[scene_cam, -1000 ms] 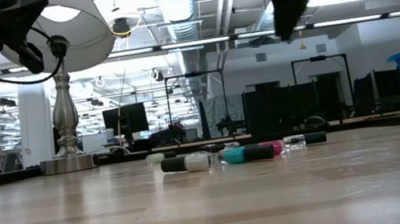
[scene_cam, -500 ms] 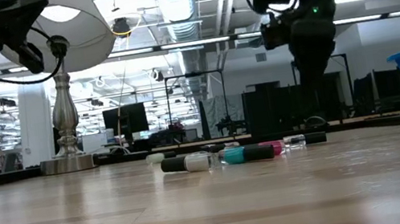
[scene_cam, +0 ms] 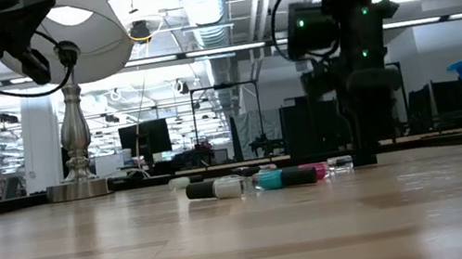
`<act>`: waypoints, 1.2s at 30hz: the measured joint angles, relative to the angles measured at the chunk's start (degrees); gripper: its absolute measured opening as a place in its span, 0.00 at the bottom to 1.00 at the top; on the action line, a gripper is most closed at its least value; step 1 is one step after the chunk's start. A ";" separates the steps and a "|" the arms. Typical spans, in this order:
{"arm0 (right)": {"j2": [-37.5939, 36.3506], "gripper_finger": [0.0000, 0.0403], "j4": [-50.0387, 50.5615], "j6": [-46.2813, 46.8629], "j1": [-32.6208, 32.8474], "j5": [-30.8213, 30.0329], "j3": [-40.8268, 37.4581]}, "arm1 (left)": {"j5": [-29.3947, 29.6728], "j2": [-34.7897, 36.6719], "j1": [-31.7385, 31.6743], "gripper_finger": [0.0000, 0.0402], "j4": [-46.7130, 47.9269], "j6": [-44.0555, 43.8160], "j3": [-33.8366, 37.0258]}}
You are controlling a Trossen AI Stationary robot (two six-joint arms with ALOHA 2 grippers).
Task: Pick & Place Nail Polish
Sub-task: Put the bottom transparent nail polish into the blue bin
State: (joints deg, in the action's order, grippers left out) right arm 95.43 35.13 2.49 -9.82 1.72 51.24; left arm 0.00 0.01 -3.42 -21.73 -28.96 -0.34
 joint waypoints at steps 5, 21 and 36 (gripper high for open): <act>3.03 0.58 -0.34 -0.11 0.04 -0.20 0.31 | -0.01 0.00 0.00 0.00 0.00 0.00 0.00; 3.83 0.17 -1.01 1.48 0.00 -0.40 0.26 | -0.01 0.00 0.00 0.00 -0.23 0.00 0.00; 1.98 0.11 0.55 1.04 0.00 -0.20 0.07 | -0.01 0.00 0.01 0.00 -0.23 0.01 0.00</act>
State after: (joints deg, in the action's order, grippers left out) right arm 97.41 35.68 3.52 -9.82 1.52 51.31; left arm -0.01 0.01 -3.41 -21.96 -28.95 -0.34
